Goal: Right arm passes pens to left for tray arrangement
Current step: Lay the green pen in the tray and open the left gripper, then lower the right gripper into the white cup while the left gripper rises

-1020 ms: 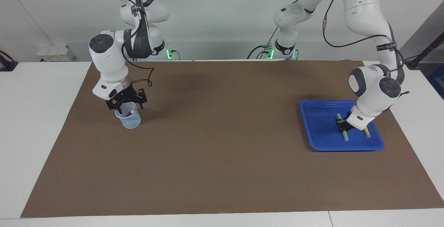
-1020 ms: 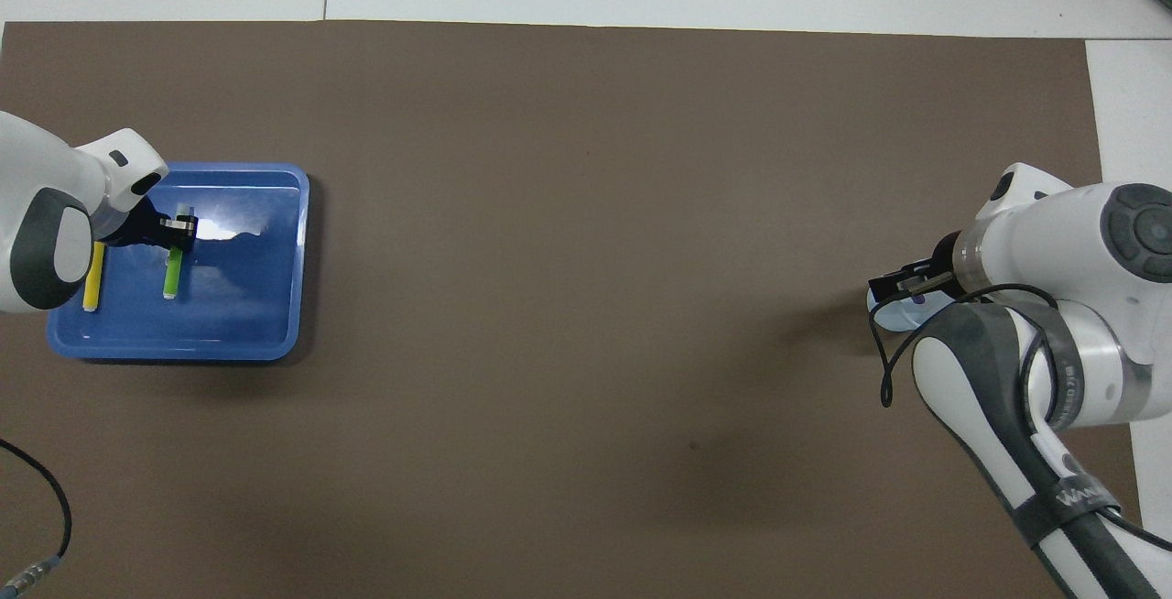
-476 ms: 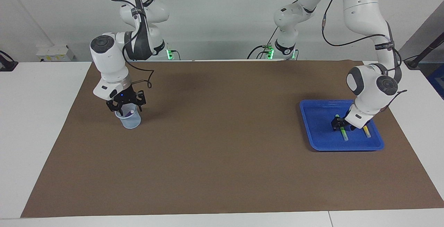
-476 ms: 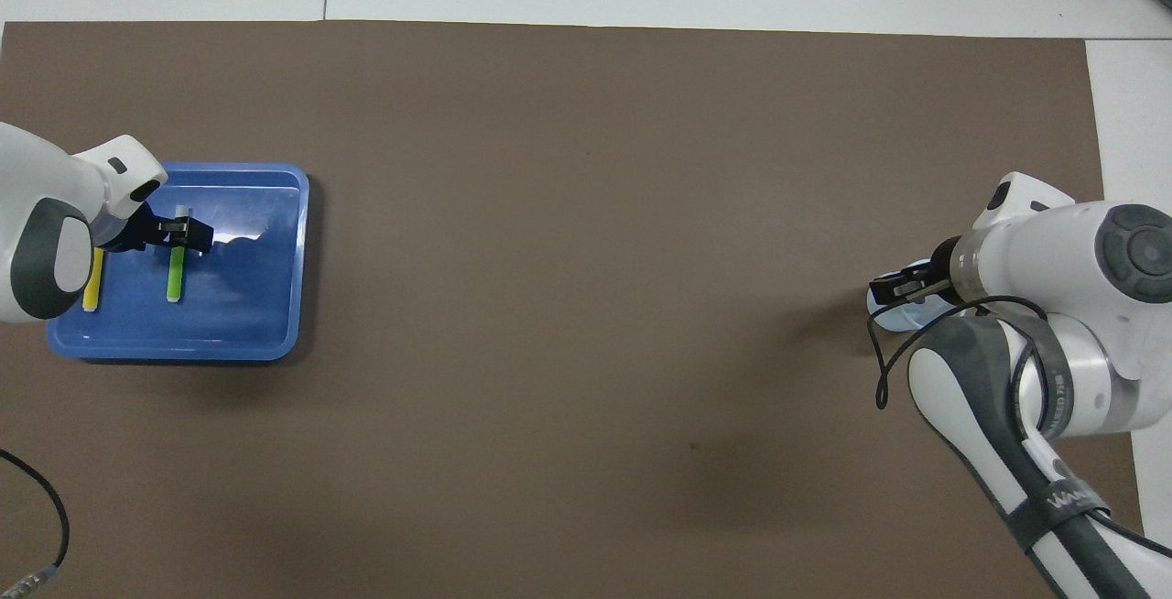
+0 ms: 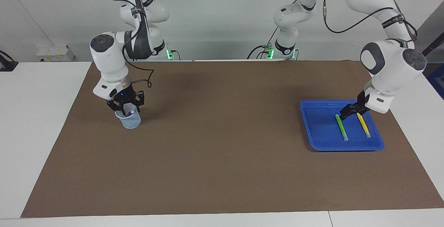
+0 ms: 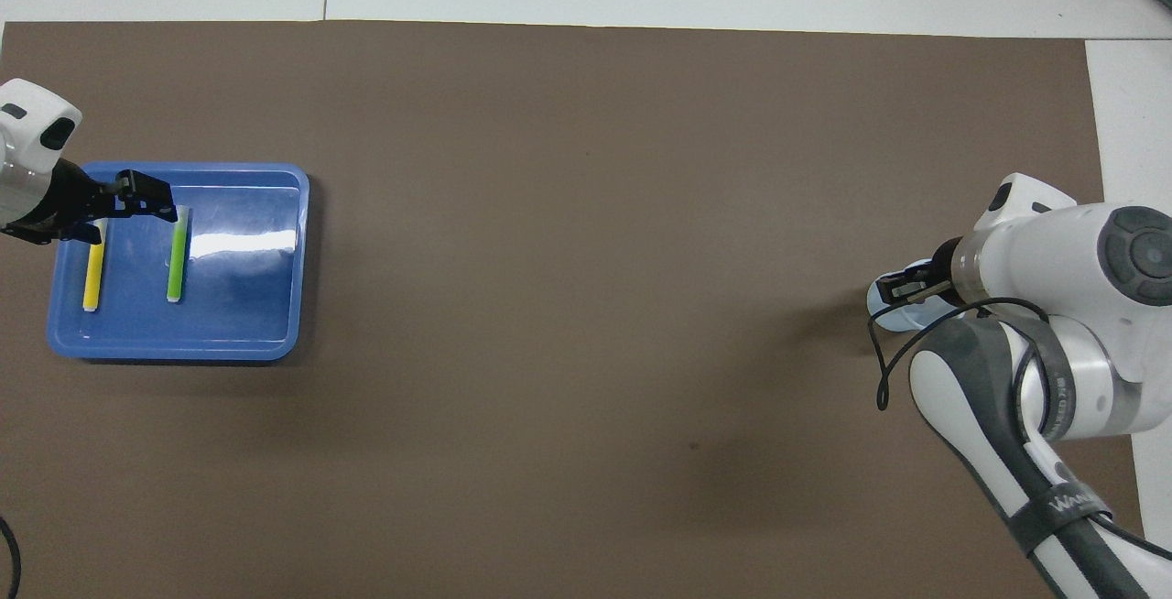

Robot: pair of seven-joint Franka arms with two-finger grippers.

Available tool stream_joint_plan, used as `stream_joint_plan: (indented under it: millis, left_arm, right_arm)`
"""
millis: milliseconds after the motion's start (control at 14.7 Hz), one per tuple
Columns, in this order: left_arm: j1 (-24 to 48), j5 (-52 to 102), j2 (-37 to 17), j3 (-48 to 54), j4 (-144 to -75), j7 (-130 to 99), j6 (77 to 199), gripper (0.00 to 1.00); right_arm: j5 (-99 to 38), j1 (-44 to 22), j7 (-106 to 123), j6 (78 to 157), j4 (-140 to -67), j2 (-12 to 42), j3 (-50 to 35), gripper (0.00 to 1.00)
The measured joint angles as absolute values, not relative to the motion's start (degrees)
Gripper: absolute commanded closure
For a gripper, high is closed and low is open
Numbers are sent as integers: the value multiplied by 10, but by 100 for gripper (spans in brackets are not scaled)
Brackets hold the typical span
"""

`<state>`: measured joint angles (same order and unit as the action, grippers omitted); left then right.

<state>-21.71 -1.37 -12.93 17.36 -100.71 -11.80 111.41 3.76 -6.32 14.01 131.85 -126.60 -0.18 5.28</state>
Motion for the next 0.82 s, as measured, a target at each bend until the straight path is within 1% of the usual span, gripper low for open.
stream_joint_plan:
  millis: [136, 204, 544, 612, 748, 816]
  left_arm:
    - [-200, 3, -100, 188, -1000, -199, 1073, 0]
    - [-188, 13, -85, 195, -998, -238, 1056, 0]
    - [-138, 104, -14, 206, -996, -407, 1020, 0]
    - [-131, 120, -3, 208, -996, -440, 1018, 0]
    - [-115, 138, 9, 221, -996, -514, 1017, 0]
    - [-108, 141, 12, 232, -996, -557, 1017, 0]
  right_arm:
    - [38, -63, 140, 1318, -1267, -2, 53, 44]
    - [38, -63, 140, 1319, -1267, -2, 53, 51]
    - [38, -63, 140, 1319, -1268, -2, 53, 78]
    - [38, -63, 140, 1319, -1268, -2, 53, 87]
    - [38, -63, 140, 1319, -1268, -2, 53, 93]
    - [38, -63, 141, 1322, -1267, -3, 53, 99]
